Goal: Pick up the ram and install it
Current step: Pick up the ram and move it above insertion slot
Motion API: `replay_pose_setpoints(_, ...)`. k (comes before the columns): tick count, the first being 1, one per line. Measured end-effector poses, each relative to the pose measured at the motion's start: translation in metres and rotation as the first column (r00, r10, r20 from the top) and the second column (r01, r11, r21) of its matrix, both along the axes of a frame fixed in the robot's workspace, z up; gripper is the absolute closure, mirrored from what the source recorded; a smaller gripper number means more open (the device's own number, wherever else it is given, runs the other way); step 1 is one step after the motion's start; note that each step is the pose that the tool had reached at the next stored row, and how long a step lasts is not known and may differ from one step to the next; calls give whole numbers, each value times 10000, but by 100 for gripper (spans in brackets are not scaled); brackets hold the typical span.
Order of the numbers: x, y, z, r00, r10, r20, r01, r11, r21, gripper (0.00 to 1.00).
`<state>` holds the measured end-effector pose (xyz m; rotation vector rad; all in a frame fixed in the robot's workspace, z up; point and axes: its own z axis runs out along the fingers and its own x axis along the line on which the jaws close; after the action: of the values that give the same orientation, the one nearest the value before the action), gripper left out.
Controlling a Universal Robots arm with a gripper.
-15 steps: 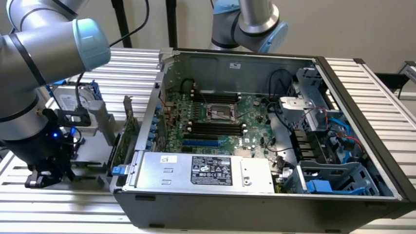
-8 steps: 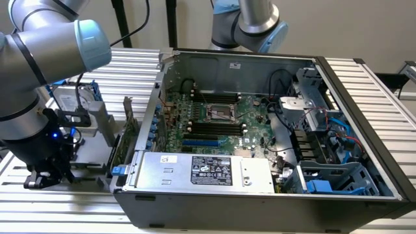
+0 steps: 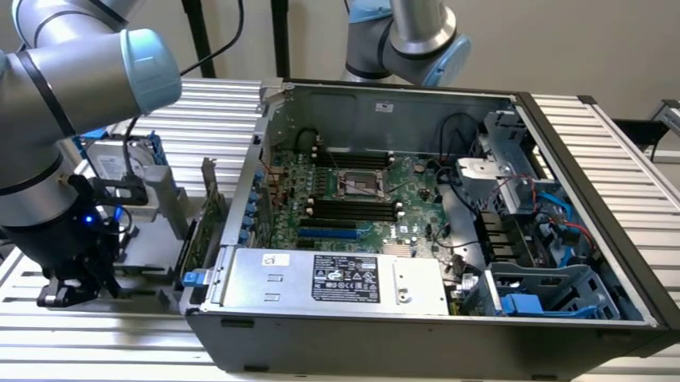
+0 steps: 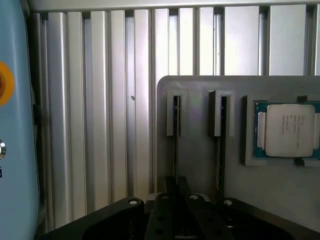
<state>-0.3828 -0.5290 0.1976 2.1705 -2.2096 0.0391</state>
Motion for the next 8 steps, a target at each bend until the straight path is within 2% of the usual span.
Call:
replay_pose_setpoints(4, 0, 0, 57, 10000, 0, -1, 0, 10000, 0, 86)
replay_pose_setpoints(8, 0, 0, 192, 10000, 0, -1, 0, 10000, -1, 86)
